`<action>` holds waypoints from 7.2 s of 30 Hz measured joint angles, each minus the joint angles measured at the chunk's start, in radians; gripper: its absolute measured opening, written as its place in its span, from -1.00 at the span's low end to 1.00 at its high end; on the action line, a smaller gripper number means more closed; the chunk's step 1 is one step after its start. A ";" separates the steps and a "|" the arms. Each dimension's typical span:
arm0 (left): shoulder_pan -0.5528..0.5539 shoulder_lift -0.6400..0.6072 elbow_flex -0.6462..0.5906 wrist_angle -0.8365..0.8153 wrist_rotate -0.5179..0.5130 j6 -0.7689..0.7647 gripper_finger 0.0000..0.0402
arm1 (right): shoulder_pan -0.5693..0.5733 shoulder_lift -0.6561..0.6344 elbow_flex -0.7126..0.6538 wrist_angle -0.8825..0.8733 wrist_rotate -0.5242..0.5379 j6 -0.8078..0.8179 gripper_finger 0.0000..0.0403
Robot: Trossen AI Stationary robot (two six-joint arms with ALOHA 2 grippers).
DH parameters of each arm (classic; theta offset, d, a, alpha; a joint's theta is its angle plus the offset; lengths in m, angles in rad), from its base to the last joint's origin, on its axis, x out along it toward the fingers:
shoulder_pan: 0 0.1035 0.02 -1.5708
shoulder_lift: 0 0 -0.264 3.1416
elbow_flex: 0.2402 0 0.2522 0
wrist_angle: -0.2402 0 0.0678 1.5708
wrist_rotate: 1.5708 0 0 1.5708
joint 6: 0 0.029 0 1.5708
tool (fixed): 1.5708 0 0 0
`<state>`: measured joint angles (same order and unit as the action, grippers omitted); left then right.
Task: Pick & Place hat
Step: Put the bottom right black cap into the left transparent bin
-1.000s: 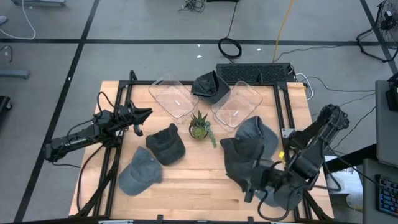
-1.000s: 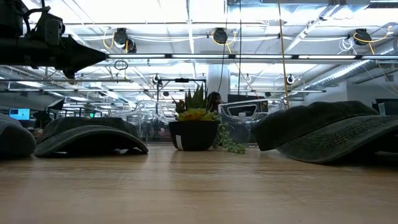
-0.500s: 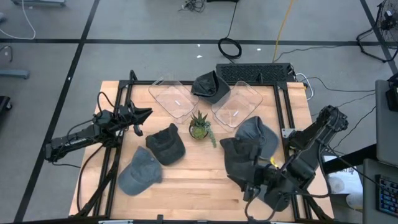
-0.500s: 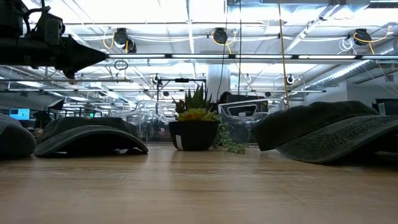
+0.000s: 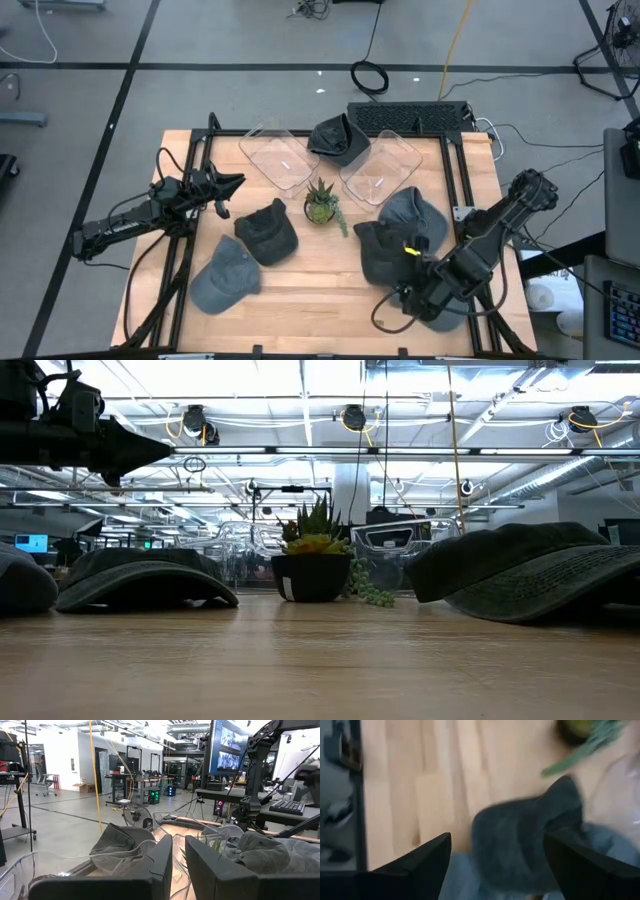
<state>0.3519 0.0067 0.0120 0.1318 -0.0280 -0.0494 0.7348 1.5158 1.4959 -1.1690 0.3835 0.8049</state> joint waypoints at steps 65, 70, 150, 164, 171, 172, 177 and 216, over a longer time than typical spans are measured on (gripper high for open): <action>0.000 0.000 0.000 0.000 0.000 0.000 -0.69 | 0.063 0.592 0.036 -0.093 0.252 -0.240 0.32; 0.000 0.000 0.000 0.000 0.000 0.000 -0.69 | 0.065 0.621 0.036 -0.094 0.308 -0.206 0.08; 0.000 0.000 0.000 0.000 0.000 0.000 -0.69 | -0.360 0.014 0.095 0.494 0.566 -0.322 -1.00; 0.000 0.000 0.000 0.000 0.000 -0.001 -0.69 | -0.547 0.015 0.095 0.835 0.431 -0.384 -1.00; 0.000 0.000 0.000 0.001 0.001 -0.019 -0.69 | -0.618 0.014 0.095 0.941 0.421 -0.395 -1.00; 0.000 0.000 0.000 0.002 0.007 -0.030 -0.69 | -0.627 0.014 0.095 0.957 0.420 -0.402 -1.00; 0.000 0.000 0.000 0.008 0.032 -0.162 -0.69 | -0.666 0.015 0.095 1.055 0.357 -0.409 -1.00; 0.000 0.000 0.000 0.298 0.080 -0.972 -0.57 | -0.703 0.015 0.095 1.506 0.216 -0.712 -1.00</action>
<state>0.3519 0.0067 0.0121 0.4294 0.0523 -1.0210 0.0314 1.5311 1.5906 0.3370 0.5992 0.0934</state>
